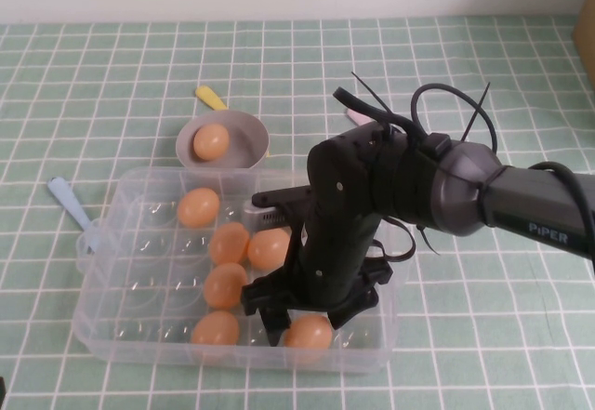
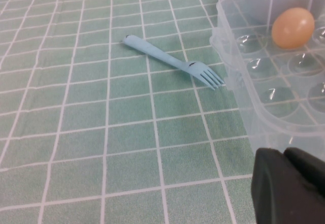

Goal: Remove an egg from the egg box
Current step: Pick up the egg from the plastic box

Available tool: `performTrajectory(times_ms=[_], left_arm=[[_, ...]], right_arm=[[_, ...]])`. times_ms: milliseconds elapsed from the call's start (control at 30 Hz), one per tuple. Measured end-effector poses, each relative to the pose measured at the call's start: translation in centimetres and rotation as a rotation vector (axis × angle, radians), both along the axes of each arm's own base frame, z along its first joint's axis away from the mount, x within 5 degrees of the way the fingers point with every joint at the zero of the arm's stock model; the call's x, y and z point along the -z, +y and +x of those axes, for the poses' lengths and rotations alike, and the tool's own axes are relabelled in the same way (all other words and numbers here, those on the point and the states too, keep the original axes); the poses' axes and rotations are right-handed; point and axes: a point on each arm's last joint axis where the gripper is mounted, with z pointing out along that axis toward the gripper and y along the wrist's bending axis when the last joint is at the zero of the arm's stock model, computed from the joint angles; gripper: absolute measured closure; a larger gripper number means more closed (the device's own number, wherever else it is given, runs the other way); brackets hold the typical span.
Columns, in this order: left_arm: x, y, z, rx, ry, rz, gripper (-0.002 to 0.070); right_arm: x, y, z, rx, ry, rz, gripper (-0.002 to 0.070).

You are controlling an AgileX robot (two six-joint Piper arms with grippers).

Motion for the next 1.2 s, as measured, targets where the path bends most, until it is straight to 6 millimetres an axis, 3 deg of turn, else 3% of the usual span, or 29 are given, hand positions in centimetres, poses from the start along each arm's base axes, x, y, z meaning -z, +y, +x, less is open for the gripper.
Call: performTrajectory(times_ms=[800,1200], left_arm=[[0.00,0.00,0.00,0.000,0.000,0.000,0.0678],[0.00,0.00,0.00,0.000,0.000,0.000,0.0678]], right_arm=[[0.35,-0.21,-0.17,-0.015,0.030,-0.038,0.0107],[0.38,-0.23,-0.15,-0.017,0.028,-0.041,0.0247]])
